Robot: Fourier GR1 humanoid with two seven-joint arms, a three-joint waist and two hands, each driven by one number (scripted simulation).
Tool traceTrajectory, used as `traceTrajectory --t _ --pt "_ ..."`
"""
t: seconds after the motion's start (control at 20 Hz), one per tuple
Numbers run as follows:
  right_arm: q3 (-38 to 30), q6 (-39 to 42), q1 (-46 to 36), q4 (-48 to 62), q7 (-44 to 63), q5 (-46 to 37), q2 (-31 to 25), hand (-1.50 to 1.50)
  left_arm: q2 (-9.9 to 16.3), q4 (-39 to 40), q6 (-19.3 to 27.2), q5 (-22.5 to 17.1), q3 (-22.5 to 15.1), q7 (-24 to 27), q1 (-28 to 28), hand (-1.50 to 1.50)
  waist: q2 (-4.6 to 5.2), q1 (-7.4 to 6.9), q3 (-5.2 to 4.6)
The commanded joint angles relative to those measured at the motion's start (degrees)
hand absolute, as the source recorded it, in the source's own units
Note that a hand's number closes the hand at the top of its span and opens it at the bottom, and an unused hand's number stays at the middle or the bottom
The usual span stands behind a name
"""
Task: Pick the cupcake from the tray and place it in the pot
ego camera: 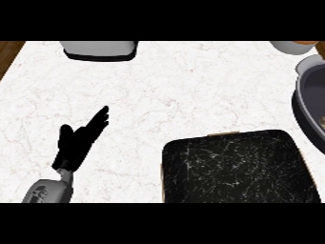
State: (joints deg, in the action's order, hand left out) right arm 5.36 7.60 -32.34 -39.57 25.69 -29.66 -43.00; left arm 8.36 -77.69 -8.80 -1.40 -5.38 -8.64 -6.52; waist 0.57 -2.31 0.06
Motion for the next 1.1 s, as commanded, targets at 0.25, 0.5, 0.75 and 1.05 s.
traceTrajectory --t 0.25,0.5,0.75,1.05 --pt "-14.1 -17.5 -5.3 -1.2 -13.3 10.1 5.3 -1.50 0.4 0.5 -0.5 -0.8 1.0 0.5 1.5 0.00 -0.42 1.78 0.12" --pt "-23.9 -27.2 -4.8 -3.3 -18.4 16.6 5.4 -1.50 1.1 -1.5 0.4 -0.2 1.5 0.5 3.1 0.00 -0.76 2.49 0.09" --pt "-31.6 -31.1 -0.9 -4.3 -23.5 21.5 3.0 -1.50 0.7 0.0 -0.1 -0.9 2.5 1.4 1.8 0.00 -0.64 3.06 -0.01" --pt "-40.6 -25.2 6.7 -5.7 -32.8 30.6 0.6 -1.50 -0.1 -5.0 1.0 0.3 0.9 -1.9 3.7 0.00 -0.68 2.63 0.00"
